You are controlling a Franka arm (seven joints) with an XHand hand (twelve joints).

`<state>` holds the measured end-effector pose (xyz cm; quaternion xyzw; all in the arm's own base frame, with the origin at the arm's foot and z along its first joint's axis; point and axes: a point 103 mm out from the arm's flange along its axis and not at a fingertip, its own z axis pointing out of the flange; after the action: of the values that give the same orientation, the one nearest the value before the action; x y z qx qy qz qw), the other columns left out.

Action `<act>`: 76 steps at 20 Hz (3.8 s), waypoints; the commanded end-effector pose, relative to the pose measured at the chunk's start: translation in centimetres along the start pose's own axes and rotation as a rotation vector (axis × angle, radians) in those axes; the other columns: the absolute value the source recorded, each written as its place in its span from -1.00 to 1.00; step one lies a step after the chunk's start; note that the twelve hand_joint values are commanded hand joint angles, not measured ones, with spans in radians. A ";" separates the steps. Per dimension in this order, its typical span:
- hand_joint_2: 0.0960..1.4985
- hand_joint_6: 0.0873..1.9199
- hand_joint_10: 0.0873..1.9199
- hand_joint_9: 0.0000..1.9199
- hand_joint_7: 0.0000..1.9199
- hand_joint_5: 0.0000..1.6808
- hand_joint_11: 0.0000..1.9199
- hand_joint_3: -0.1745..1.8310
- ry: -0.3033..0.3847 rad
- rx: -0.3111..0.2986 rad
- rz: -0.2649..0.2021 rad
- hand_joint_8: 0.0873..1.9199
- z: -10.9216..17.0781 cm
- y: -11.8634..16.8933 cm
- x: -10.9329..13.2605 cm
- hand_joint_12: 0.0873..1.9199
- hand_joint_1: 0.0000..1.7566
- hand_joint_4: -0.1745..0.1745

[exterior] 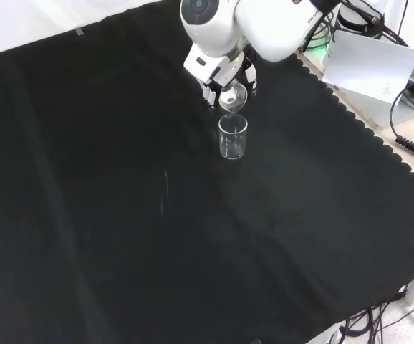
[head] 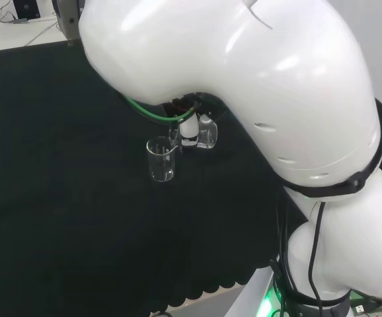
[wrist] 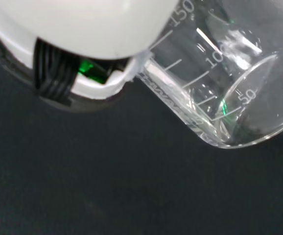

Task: Pour the water from the handheld beaker into the one on the table.

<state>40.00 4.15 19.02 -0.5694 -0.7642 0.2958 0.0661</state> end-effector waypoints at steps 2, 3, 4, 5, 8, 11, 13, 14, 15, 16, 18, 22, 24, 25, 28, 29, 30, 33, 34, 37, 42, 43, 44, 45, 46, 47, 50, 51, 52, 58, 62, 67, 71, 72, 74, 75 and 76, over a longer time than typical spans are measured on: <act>-0.35 -0.84 -1.00 0.74 0.50 0.76 0.54 -0.15 0.010 -0.015 -0.013 -0.73 -0.6 -0.1 0.2 -0.47 0.64 -1.00; -0.35 -0.84 -1.00 0.74 0.50 0.76 0.54 -0.15 0.007 -0.017 -0.014 -0.73 -0.7 -0.2 0.2 -0.47 0.64 -1.00; -0.34 -0.84 -1.00 0.74 0.50 0.76 0.54 -0.15 0.002 -0.017 -0.014 -0.73 -0.8 -0.2 0.2 -0.47 0.64 -1.00; -0.34 -0.84 -1.00 0.74 0.50 0.76 0.54 -0.15 -0.005 -0.015 -0.012 -0.73 -1.0 -0.3 0.3 -0.47 0.64 -1.00; -0.34 -0.84 -1.00 0.74 0.50 0.77 0.54 -0.15 -0.034 -0.013 -0.018 -0.73 -1.3 -0.3 0.5 -0.47 0.64 -1.00; -0.34 -0.84 -1.00 0.74 0.50 0.77 0.54 -0.15 -0.079 -0.008 -0.010 -0.73 -1.6 -0.1 1.0 -0.47 0.64 -1.00; -0.34 -0.84 -1.00 0.74 0.50 0.77 0.54 -0.15 -0.101 -0.002 -0.003 -0.73 -1.7 0.0 1.2 -0.47 0.64 -1.00; -0.34 -0.84 -1.00 0.74 0.50 0.77 0.54 -0.15 -0.109 0.000 -0.001 -0.73 -1.7 0.0 1.4 -0.47 0.64 -1.00; -0.34 -0.85 -1.00 0.74 0.50 0.77 0.54 -0.15 -0.119 0.002 0.003 -0.73 -1.8 0.1 1.5 -0.47 0.64 -1.00; -0.34 -0.85 -1.00 0.74 0.50 0.77 0.54 -0.15 -0.127 0.000 0.006 -0.73 -1.8 0.1 1.5 -0.47 0.64 -1.00; -0.34 -0.85 -1.00 0.74 0.50 0.77 0.54 -0.15 -0.138 -0.002 0.010 -0.73 -1.5 0.0 1.3 -0.47 0.64 -1.00; -0.34 -0.85 -1.00 0.74 0.50 0.77 0.54 -0.15 -0.168 0.002 0.017 -0.73 -1.6 0.0 1.3 -0.47 0.64 -1.00; -0.34 -0.85 -1.00 0.74 0.50 0.77 0.54 -0.15 -0.174 0.008 0.022 -0.73 -1.7 0.1 1.4 -0.47 0.64 -1.00; -0.34 -0.85 -1.00 0.74 0.50 0.77 0.54 -0.15 -0.177 0.008 0.024 -0.73 -1.8 0.2 1.4 -0.47 0.64 -1.00; -0.34 -0.85 -1.00 0.74 0.50 0.77 0.54 -0.16 -0.196 0.017 0.038 -0.73 -2.0 0.2 1.6 -0.47 0.64 -1.00; -0.34 -0.85 -1.00 0.74 0.50 0.77 0.54 -0.16 -0.201 0.019 0.042 -0.73 -2.1 0.3 1.6 -0.47 0.64 -1.00; -0.34 -0.85 -1.00 0.74 0.50 0.77 0.54 -0.16 -0.194 0.015 0.042 -0.73 -2.0 0.2 1.3 -0.47 0.64 -1.00; -0.34 -0.85 -1.00 0.74 0.50 0.77 0.54 -0.16 -0.202 0.016 0.045 -0.73 -2.0 0.2 1.3 -0.47 0.64 -1.00; -0.34 -0.85 -1.00 0.74 0.50 0.77 0.54 -0.16 -0.207 0.019 0.046 -0.73 -2.0 0.3 1.4 -0.47 0.64 -1.00; -0.34 -0.85 -1.00 0.74 0.50 0.77 0.54 -0.16 -0.220 0.027 0.051 -0.73 -2.3 0.5 1.7 -0.47 0.64 -1.00; -0.34 -0.85 -1.00 0.74 0.50 0.77 0.54 -0.16 -0.216 0.022 0.054 -0.73 -2.4 0.6 1.5 -0.47 0.64 -1.00; -0.34 -0.85 -1.00 0.74 0.50 0.77 0.54 -0.16 -0.219 0.024 0.054 -0.73 -2.4 0.6 1.5 -0.47 0.64 -1.00; -0.34 -0.85 -1.00 0.74 0.50 0.77 0.54 -0.16 -0.222 0.026 0.055 -0.73 -2.4 0.6 1.5 -0.47 0.64 -1.00; -0.34 -0.85 -1.00 0.74 0.50 0.77 0.54 -0.16 -0.225 0.028 0.056 -0.73 -2.4 0.6 1.6 -0.47 0.64 -1.00; -0.34 -0.85 -1.00 0.74 0.50 0.77 0.54 -0.16 -0.232 0.030 0.059 -0.73 -2.5 0.6 1.7 -0.47 0.64 -1.00; -0.34 -0.85 -1.00 0.74 0.50 0.77 0.54 -0.16 -0.242 0.034 0.061 -0.73 -2.6 0.7 1.8 -0.47 0.64 -1.00; -0.34 -0.86 -1.00 0.74 0.50 0.77 0.54 -0.16 -0.264 0.041 0.064 -0.73 -3.0 0.9 2.3 -0.47 0.64 -1.00; -0.34 -0.86 -1.00 0.74 0.50 0.77 0.54 -0.16 -0.265 0.042 0.064 -0.73 -3.1 0.9 2.4 -0.47 0.64 -1.00; -0.34 -0.86 -1.00 0.74 0.50 0.77 0.54 -0.16 -0.267 0.040 0.065 -0.74 -3.1 0.9 2.5 -0.47 0.64 -1.00; -0.34 -0.86 -1.00 0.74 0.50 0.77 0.55 -0.16 -0.271 0.034 0.065 -0.74 -3.2 0.9 2.4 -0.47 0.64 -1.00; -0.34 -0.86 -1.00 0.74 0.50 0.77 0.55 -0.16 -0.291 0.040 0.069 -0.74 -3.5 0.9 2.9 -0.47 0.64 -1.00; -0.33 -0.86 -1.00 0.74 0.50 0.77 0.55 -0.16 -0.308 0.043 0.071 -0.74 -3.7 0.9 3.3 -0.47 0.64 -1.00; -0.33 -0.86 -1.00 0.73 0.50 0.77 0.55 -0.16 -0.319 0.056 0.076 -0.74 -3.8 1.0 3.4 -0.47 0.64 -1.00; -0.33 -0.86 -1.00 0.73 0.50 0.77 0.55 -0.17 -0.321 0.055 0.076 -0.74 -3.8 1.0 3.4 -0.47 0.64 -1.00; -0.33 -0.86 -1.00 0.73 0.50 0.77 0.55 -0.17 -0.329 0.056 0.077 -0.74 -3.8 1.0 3.5 -0.47 0.64 -1.00; -0.33 -0.86 -1.00 0.73 0.50 0.77 0.55 -0.17 -0.332 0.055 0.078 -0.74 -3.8 1.0 3.5 -0.47 0.64 -1.00; -0.33 -0.86 -1.00 0.73 0.50 0.77 0.55 -0.17 -0.335 0.055 0.078 -0.74 -3.8 1.0 3.5 -0.47 0.64 -1.00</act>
<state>41.32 8.92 20.74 -0.5403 -0.7343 0.4073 -0.0549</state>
